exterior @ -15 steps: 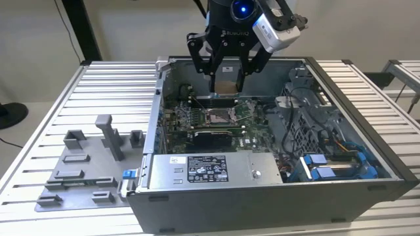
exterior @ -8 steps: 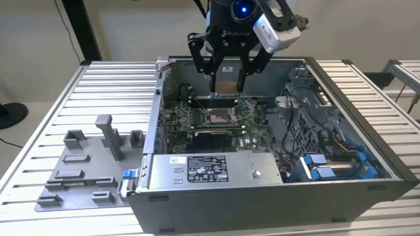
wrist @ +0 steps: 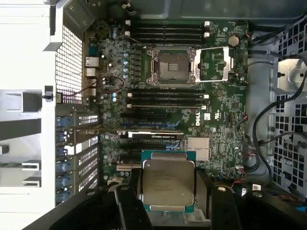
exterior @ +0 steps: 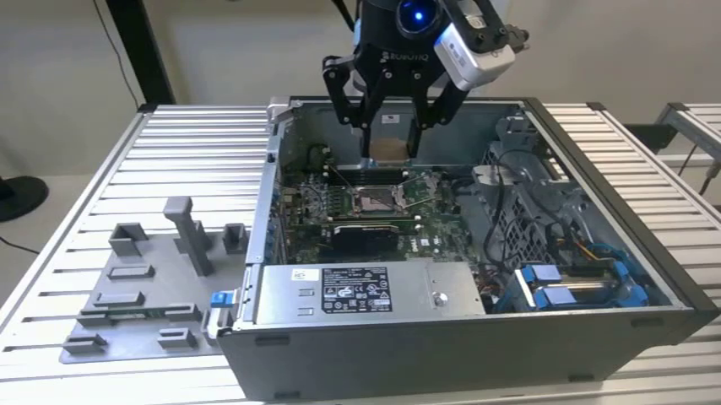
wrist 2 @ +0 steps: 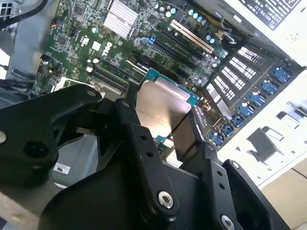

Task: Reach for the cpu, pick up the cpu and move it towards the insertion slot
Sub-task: 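Pick up the cpu and move it towards the insertion slot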

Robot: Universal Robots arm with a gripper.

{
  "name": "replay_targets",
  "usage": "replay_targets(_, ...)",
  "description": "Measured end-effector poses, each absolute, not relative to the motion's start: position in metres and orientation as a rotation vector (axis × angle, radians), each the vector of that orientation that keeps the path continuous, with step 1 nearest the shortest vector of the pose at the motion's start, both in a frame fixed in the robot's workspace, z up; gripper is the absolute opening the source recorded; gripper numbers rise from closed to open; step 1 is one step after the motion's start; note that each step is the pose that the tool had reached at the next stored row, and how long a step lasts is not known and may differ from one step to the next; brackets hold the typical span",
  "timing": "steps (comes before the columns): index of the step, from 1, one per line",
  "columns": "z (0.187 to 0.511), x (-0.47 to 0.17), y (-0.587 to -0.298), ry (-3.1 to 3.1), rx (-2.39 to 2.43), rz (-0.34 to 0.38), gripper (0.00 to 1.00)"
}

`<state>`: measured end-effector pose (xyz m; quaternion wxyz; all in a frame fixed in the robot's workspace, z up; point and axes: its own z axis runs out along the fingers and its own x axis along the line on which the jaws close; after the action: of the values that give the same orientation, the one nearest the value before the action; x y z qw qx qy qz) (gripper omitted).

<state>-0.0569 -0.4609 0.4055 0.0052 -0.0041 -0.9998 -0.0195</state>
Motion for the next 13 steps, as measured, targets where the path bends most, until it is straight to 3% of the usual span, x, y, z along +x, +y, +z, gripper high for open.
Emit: replay_targets(13,0.405,-0.057,-0.438,-3.131,-0.013,-0.061,0.00)
